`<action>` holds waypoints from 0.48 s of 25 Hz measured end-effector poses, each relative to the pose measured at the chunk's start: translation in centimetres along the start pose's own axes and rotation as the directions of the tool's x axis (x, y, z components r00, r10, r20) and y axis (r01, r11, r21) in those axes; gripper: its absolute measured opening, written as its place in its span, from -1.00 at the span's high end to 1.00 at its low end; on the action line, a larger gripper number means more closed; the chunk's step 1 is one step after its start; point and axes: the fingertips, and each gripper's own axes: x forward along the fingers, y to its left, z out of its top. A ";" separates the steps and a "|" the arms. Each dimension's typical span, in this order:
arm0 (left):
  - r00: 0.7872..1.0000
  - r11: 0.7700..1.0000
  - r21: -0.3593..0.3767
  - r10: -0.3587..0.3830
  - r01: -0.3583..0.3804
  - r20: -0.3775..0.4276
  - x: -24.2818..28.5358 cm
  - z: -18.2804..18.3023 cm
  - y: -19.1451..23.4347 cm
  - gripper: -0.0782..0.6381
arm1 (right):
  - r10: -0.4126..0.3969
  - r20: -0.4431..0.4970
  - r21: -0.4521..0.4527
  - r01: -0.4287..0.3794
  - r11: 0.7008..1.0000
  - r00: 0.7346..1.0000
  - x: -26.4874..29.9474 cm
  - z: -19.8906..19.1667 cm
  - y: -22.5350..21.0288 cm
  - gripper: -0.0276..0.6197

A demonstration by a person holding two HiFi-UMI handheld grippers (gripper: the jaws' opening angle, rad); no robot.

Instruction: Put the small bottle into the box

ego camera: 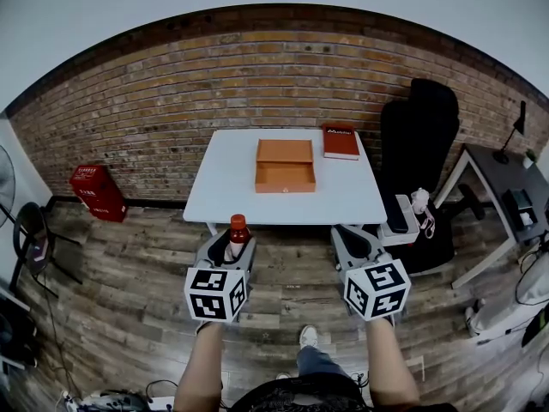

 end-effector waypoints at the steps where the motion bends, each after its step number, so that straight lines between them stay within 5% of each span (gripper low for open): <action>1: 1.000 1.000 0.000 0.002 -0.002 -0.002 0.4 0.0 0.2 0.17 | 0.003 0.001 0.002 -0.003 1.000 1.000 0.5 0.0 -0.1 0.85; 12: 1.000 1.000 -0.006 0.022 -0.022 -0.008 6.4 1.2 2.3 0.17 | 0.022 -0.001 0.011 -0.022 1.000 1.000 6.4 0.0 -3.6 0.85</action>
